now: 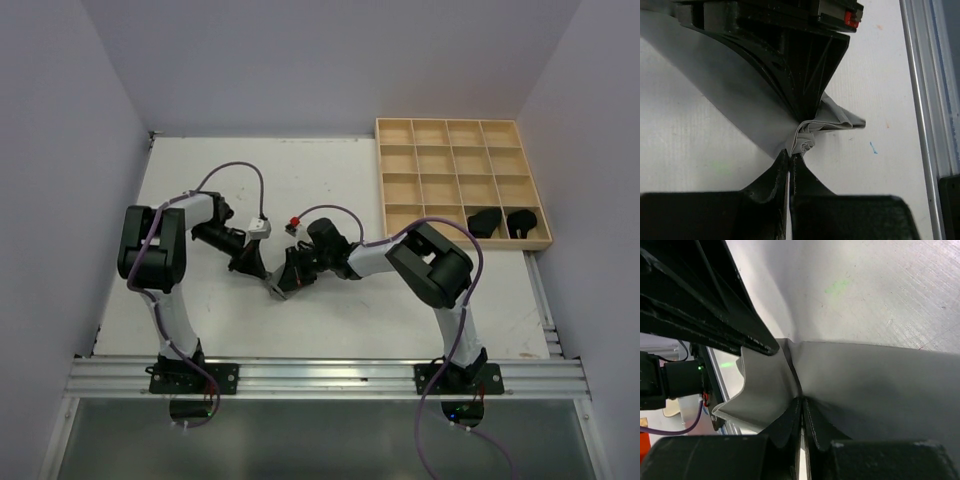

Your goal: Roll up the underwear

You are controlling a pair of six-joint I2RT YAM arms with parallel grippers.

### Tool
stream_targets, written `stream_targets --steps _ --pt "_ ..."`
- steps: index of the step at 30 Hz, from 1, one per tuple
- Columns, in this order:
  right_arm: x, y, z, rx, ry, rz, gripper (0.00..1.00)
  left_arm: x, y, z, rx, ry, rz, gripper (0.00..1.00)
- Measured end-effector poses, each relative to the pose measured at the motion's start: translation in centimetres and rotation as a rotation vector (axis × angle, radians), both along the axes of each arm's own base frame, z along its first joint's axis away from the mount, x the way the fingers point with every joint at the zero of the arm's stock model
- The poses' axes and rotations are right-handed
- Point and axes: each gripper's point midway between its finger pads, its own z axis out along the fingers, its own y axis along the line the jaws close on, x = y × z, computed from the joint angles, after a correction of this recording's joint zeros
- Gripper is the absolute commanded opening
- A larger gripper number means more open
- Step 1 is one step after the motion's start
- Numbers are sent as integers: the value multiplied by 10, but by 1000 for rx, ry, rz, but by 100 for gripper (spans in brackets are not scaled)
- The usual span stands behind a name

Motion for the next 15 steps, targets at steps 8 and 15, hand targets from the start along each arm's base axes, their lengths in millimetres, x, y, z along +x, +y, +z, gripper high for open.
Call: stream_targets --steps 8,15 --pt "1 -3 1 -25 -40 4 11 -21 -14 0 -2 71 -19 0" --pt "13 -32 24 -130 -132 -83 15 -35 -13 5 5 83 -13 0"
